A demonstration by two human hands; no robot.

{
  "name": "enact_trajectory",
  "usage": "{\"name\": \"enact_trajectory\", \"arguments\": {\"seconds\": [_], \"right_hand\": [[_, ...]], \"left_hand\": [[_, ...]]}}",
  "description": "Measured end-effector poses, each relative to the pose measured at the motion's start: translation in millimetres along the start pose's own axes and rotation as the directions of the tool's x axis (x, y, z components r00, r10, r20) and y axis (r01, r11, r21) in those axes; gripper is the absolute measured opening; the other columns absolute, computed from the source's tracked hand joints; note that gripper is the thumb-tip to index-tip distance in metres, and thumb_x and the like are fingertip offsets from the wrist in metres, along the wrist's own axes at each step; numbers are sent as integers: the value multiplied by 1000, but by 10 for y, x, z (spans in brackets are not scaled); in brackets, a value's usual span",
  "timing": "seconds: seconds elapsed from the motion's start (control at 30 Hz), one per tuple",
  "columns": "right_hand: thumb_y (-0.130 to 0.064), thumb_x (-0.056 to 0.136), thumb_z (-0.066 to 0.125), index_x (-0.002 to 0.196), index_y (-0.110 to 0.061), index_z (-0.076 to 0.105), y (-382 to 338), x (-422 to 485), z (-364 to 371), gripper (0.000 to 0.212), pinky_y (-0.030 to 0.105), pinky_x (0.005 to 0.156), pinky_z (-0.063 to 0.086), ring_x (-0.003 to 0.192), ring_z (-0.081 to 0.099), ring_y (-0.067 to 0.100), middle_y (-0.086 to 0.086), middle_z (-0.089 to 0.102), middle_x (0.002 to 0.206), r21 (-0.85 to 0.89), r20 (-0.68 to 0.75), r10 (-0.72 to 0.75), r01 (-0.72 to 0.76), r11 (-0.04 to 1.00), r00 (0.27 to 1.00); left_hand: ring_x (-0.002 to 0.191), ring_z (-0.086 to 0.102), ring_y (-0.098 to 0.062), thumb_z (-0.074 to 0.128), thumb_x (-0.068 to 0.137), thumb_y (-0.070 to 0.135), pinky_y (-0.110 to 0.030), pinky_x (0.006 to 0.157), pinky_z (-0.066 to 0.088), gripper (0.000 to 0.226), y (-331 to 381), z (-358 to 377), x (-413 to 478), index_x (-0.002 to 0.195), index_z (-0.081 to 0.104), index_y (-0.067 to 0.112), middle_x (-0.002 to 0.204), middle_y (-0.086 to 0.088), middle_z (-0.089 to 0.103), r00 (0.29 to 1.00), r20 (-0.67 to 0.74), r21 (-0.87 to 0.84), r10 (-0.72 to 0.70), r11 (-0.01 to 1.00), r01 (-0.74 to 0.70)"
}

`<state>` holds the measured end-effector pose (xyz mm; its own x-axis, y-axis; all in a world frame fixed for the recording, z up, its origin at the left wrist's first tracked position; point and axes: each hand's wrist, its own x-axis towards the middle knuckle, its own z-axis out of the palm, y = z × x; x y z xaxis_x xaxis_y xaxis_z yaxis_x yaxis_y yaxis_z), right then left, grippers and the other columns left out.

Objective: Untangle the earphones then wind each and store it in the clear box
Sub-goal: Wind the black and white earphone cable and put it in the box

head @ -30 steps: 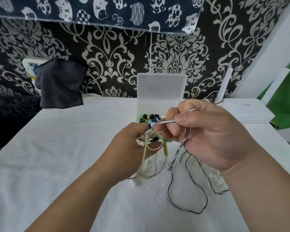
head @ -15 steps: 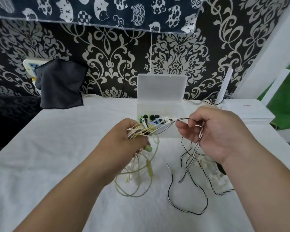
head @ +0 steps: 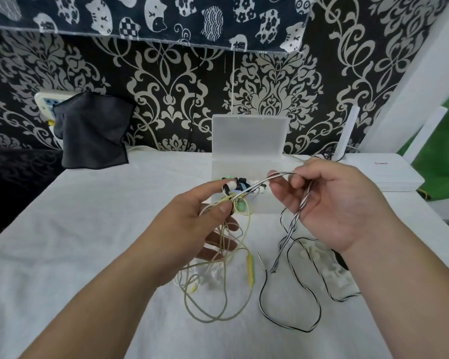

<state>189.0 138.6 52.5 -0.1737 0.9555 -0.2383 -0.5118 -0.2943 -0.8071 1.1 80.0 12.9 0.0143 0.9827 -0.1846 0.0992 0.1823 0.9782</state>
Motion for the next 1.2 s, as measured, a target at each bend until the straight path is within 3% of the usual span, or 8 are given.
{"name": "enact_trajectory", "arguments": {"seconds": [0.1, 0.33, 0.53, 0.67, 0.83, 1.0, 1.1, 1.2], "right_hand": [[8, 89, 45, 64, -4, 47, -7, -1, -3, 28, 35, 63, 62, 71, 74, 30, 7, 45, 53, 41, 17, -3, 2, 999, 1000], [7, 87, 42, 57, -8, 39, 13, 8, -12, 34, 37, 62, 61, 47, 53, 18, 6, 34, 53, 52, 89, 26, -30, 998, 996], [10, 87, 41, 52, -14, 33, 62, -28, 36, 43, 34, 59, 57, 46, 40, 16, 3, 29, 52, -83, 192, -2, 18, 996, 981], [12, 88, 45, 55, -15, 33, 112, 10, -2, 44, 30, 54, 52, 47, 35, 15, 3, 26, 55, -225, 174, -25, 64, 972, 984], [1, 74, 77, 67, -7, 42, 229, 60, -126, 37, 30, 61, 47, 58, 46, 19, -2, 38, 58, -667, 269, -61, 231, 709, 961], [-9, 72, 85, 75, -6, 63, 243, -41, -48, 22, 27, 55, 34, 52, 33, 13, -14, 33, 48, -875, 339, -77, 344, 340, 938], [-7, 76, 81, 73, -8, 66, 226, -25, -73, 15, 21, 49, 32, 45, 30, 8, -13, 33, 45, -900, 317, -108, 335, 278, 942], [-6, 78, 78, 73, -5, 66, 214, -10, -116, 13, 28, 52, 35, 47, 30, 11, -13, 32, 45, -909, 268, -98, 286, 303, 958]], "left_hand": [[82, 74, -34, 51, 102, 27, -51, 77, 60, 35, -17, -1, 12, 120, 61, 56, 86, -5, 72, 1000, -15, 68, 22, 997, -21], [101, 69, -27, 51, 102, 24, -48, 84, 59, 29, -27, 14, 31, 102, 78, 34, 106, -3, 74, 991, -111, -20, -69, 998, 67], [72, 71, -19, 57, 100, 18, -46, 82, 59, 20, -2, 12, 61, 101, 76, 13, 82, -5, 77, 949, -255, -228, -186, 965, 128], [74, 74, -26, 53, 101, 12, -46, 79, 59, 19, 8, 4, 53, 94, 71, 7, 80, -11, 76, 936, -287, -326, -205, 939, 106], [75, 72, -28, 56, 100, 12, -43, 67, 63, 16, 39, 39, 36, 87, 64, 8, 79, -13, 71, 949, -288, -283, -126, 958, 41], [58, 66, -25, 55, 100, 11, -32, 53, 55, 12, 67, 19, 34, 95, 65, 13, 76, -11, 62, 931, -348, -246, -110, 969, 22], [52, 59, -19, 48, 102, 7, -26, 46, 48, 27, 70, -25, 39, 95, 72, 20, 77, -9, 55, 926, -367, -201, -89, 980, 15], [50, 53, -15, 44, 102, 3, -26, 45, 46, 33, 55, -52, 45, 90, 74, 12, 71, -7, 54, 926, -359, -208, -115, 977, 41]]}}
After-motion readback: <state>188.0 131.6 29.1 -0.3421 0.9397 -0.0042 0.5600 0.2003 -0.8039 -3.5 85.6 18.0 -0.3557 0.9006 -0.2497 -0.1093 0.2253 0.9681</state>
